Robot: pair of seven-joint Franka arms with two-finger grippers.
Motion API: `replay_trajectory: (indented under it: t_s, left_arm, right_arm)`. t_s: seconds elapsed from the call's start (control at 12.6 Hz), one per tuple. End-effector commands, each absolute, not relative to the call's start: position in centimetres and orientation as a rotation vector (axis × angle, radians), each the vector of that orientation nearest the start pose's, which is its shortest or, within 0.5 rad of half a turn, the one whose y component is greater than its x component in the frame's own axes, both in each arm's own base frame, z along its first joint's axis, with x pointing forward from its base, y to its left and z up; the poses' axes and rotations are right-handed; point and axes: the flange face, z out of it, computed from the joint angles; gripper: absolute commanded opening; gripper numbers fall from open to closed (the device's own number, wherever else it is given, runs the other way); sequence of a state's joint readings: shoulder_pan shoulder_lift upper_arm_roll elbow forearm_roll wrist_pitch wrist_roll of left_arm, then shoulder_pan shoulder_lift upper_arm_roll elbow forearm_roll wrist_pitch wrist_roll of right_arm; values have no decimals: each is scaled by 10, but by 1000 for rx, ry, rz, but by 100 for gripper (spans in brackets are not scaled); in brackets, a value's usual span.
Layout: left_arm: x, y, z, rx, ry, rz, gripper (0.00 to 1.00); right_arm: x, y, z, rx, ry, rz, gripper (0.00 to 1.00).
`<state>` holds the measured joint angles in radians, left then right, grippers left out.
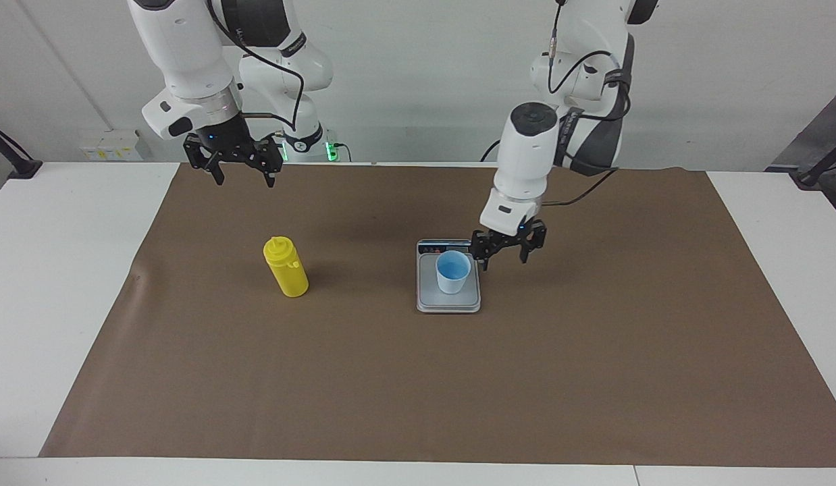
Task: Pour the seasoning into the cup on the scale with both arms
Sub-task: 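Release the cup and withdraw the left gripper while the right gripper opens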
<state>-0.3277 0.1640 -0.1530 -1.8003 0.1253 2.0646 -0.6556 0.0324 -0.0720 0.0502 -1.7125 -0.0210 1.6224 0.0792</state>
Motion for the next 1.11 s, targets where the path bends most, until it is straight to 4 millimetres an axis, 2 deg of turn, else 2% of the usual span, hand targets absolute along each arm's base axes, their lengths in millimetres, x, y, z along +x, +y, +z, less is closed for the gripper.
replay_trajectory:
  t_s: [0.0,0.24,0.4,0.55,0.71,0.79,1.03]
  left_arm:
    - [553,-216,495,-3064,-79,-161,100]
    - [542,-153,539,-3059,68,-94,100]
    - [533,-115,561,-3069,147,-47,100]
    - [534,-82,583,-3080,189,4,100]
    - [534,-60,609,-3140,127,11,100]
    - [534,-56,619,-3146,113,18,100]
    - [526,-59,613,-3140,124,59,100]
  right_arm:
    - [522,32,594,-3161,-192,-26,100]
    - [519,12,578,-3118,-445,-97,100]
    - [511,-7,563,-3040,-550,-145,100]
    - [503,-15,548,-2998,-690,-219,100]
    - [500,-17,535,-2962,-833,-273,100]
    - [500,-19,526,-2905,-891,-308,100]
    - [499,-50,500,-2779,-1054,-441,100]
